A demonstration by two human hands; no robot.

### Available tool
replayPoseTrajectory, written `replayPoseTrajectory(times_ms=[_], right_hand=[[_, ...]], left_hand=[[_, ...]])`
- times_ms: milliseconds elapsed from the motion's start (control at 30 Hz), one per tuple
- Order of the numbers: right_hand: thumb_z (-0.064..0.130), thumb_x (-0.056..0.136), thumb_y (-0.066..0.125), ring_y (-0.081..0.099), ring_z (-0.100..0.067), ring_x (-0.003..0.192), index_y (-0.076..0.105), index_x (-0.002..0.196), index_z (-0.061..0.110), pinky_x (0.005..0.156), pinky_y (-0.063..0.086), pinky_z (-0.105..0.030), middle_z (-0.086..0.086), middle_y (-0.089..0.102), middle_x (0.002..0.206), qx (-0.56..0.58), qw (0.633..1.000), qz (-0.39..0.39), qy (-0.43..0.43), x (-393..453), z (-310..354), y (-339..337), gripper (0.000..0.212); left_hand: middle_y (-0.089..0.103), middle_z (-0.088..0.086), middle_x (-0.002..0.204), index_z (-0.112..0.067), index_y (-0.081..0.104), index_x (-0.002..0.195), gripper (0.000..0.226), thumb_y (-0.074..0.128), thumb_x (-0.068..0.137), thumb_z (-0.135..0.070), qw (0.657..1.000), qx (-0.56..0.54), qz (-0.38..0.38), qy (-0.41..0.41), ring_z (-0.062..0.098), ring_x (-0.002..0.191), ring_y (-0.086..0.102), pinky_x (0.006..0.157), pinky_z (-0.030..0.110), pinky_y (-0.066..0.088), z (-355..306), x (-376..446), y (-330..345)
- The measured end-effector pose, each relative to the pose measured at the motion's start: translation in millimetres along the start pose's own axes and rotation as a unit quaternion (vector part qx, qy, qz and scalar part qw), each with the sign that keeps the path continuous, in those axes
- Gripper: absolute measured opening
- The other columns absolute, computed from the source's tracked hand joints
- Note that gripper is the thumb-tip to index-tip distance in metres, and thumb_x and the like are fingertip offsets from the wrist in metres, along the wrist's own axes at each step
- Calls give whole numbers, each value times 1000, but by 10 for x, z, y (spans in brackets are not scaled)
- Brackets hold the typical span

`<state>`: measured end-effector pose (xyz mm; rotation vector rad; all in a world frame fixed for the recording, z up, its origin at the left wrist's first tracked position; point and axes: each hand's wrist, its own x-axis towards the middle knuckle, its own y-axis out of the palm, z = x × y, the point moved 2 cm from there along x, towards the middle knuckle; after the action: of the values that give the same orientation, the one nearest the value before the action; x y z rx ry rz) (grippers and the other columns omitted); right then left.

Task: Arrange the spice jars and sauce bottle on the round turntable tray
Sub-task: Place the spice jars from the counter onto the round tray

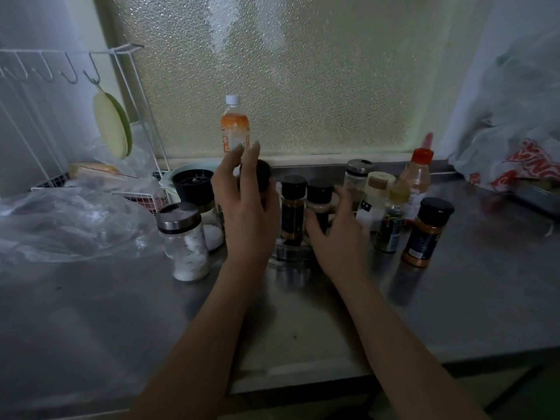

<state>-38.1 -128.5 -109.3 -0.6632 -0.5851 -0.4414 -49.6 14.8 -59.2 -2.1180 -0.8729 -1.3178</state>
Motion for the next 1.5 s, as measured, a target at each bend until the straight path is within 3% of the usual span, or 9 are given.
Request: replayPoseTrajectory(times_ms=[167, 333, 500, 667, 833, 1033, 1300, 1400, 1500], right_hand=[[54, 91, 18, 61, -21, 82, 46, 112, 24, 100, 32, -43, 2, 64, 75, -77, 995, -62, 30, 10, -14, -58, 46], [39, 100, 22, 50, -27, 68, 45, 85, 11, 61, 42, -37, -10, 50, 69, -55, 995, -66, 44, 17, -73, -91, 40], [37, 101, 23, 50, -24, 60, 47, 70, 13, 53, 40, -34, -10, 50, 62, -100, 993, -66, 15, 13, -40, -95, 46], [33, 100, 28, 41, -13, 41, 42, 59, 14, 42, 32, -29, 2, 39, 47, -40, 996, -72, -22, -9, 3, -109, 48], [32, 99, 30, 50, -24, 45, 50, 62, 2, 44, 43, -45, -13, 50, 52, 46, 995, -35, -85, -53, 41, -143, 52], [28, 96, 34, 47, -27, 46, 50, 61, -2, 45, 41, -43, -15, 48, 51, 96, 986, -36, -134, -72, 144, -182, 49], [20, 93, 39, 39, -18, 45, 51, 63, 0, 50, 29, -26, -6, 42, 51, 80, 976, -79, -189, -110, 220, -265, 38], [19, 91, 40, 46, -17, 60, 56, 74, -1, 55, 35, -29, -8, 52, 67, 57, 974, -131, -176, -112, 234, -321, 31], [23, 87, 44, 53, -25, 96, 58, 99, 0, 87, 39, -35, -18, 61, 100, 22, 963, -238, -125, -91, 192, -450, 30]], left_hand=[[47, 21, 130, -1, 59, 120, 41, 70, 82, -8, 994, -18, 52, -91, 23, 120, 43, 98, 2, 22, 85, -38, 101], [52, 10, 113, -7, 64, 109, 32, 73, 78, -10, 987, -49, 81, -127, -7, 95, 36, 87, -7, 24, 161, -69, 135], [49, 13, 122, -8, 50, 123, 50, 66, 76, -6, 976, -73, 142, -146, -3, 100, 38, 89, 0, 28, 208, -124, 171], [31, 18, 147, -13, 3, 150, 95, 63, 77, -5, 961, -52, 216, -166, 25, 134, 33, 104, 26, 26, 304, -220, 208], [40, 25, 144, -6, -8, 149, 89, 57, 88, -12, 949, 6, 236, -208, 38, 125, 46, 100, 43, 41, 376, -206, 215], [66, 18, 112, -20, 24, 147, 61, 52, 93, -28, 955, 124, 198, -185, 38, 95, 63, 64, 34, 39, 410, -206, 176], [72, 6, 93, -27, 51, 131, 42, 52, 90, -32, 966, 59, 202, -153, 26, 85, 66, 65, 26, 38, 436, -221, 181], [71, 4, 90, -24, 58, 116, 30, 52, 87, -25, 964, 50, 200, -167, 25, 81, 66, 65, 26, 36, 434, -245, 163], [71, 4, 87, -20, 58, 112, 27, 54, 85, -22, 964, 57, 208, -155, 27, 80, 65, 64, 26, 35, 412, -282, 137]])
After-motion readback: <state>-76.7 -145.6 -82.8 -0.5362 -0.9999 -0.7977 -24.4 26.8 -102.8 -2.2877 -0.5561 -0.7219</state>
